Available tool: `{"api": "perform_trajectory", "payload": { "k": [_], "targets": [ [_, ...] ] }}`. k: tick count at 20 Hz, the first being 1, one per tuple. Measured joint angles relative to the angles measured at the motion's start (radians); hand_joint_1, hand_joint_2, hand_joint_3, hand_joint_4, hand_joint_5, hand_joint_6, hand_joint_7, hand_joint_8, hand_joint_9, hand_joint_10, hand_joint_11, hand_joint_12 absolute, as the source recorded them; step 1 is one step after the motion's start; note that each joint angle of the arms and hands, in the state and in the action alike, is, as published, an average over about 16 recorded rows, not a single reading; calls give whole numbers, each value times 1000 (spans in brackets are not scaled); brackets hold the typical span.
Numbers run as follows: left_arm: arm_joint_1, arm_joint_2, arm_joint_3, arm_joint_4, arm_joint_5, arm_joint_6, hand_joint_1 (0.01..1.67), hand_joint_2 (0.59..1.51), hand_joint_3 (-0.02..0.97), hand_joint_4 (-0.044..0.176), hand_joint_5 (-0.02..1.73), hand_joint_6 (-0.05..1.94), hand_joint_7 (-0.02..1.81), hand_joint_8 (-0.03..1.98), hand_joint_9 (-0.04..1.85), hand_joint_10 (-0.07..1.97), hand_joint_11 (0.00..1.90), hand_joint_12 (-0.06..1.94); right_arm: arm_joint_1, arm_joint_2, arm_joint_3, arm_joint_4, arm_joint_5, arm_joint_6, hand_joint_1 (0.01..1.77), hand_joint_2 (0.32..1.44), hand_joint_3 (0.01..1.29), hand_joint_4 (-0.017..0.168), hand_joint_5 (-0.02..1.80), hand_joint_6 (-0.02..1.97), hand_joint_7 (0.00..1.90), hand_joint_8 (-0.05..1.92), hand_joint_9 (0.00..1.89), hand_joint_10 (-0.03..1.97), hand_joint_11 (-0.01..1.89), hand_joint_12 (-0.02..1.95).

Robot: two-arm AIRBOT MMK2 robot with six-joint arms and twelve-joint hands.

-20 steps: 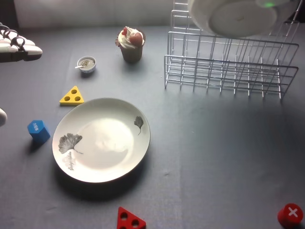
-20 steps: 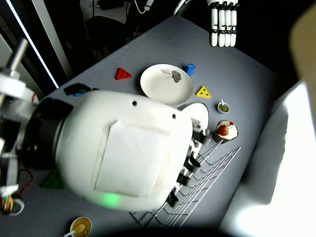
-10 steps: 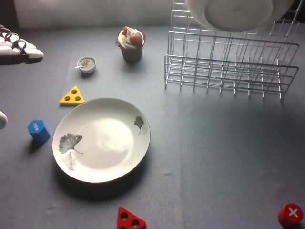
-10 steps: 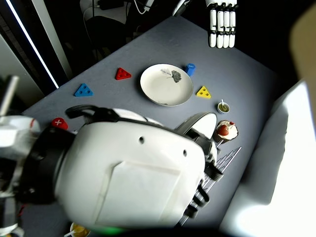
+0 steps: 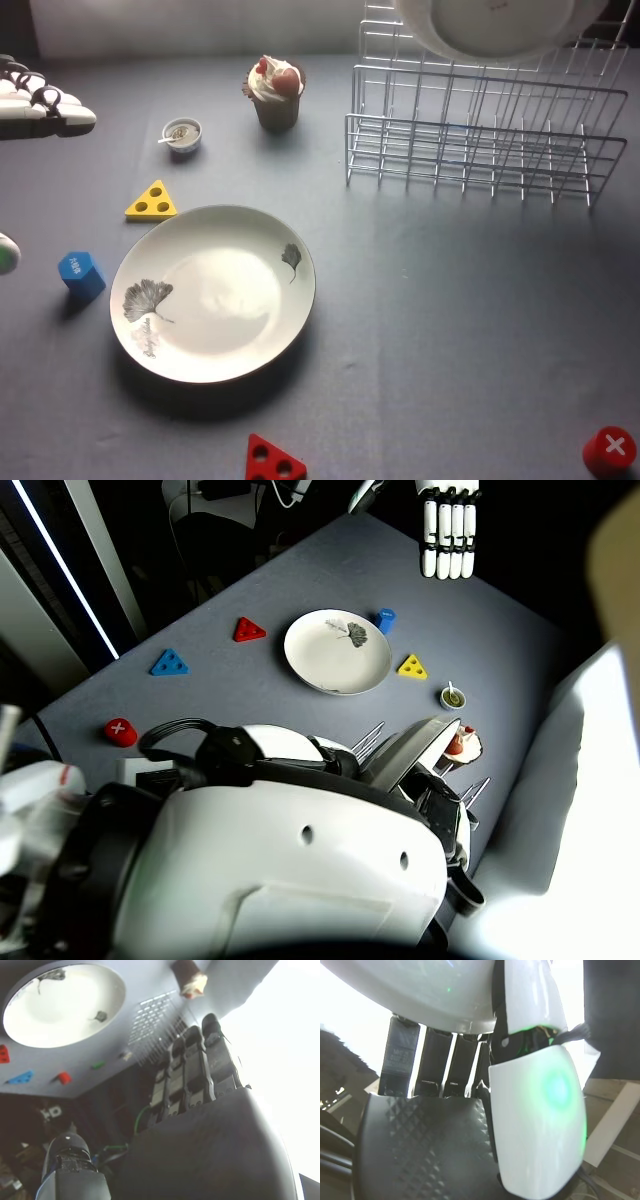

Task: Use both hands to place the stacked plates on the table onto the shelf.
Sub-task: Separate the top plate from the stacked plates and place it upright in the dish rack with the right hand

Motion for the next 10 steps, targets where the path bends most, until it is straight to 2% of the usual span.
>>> {"api": "perform_trajectory", "payload": {
  "k": [10],
  "targets": [
    [0,-3,0,0,0,0,32,922,-1,0,108,5,127,-1,129,6,146,16,-38,-43,52,9,-11,13,1490,913,14,-9,988,802,1169,406,1195,564,1063,1202]
  ]
}}
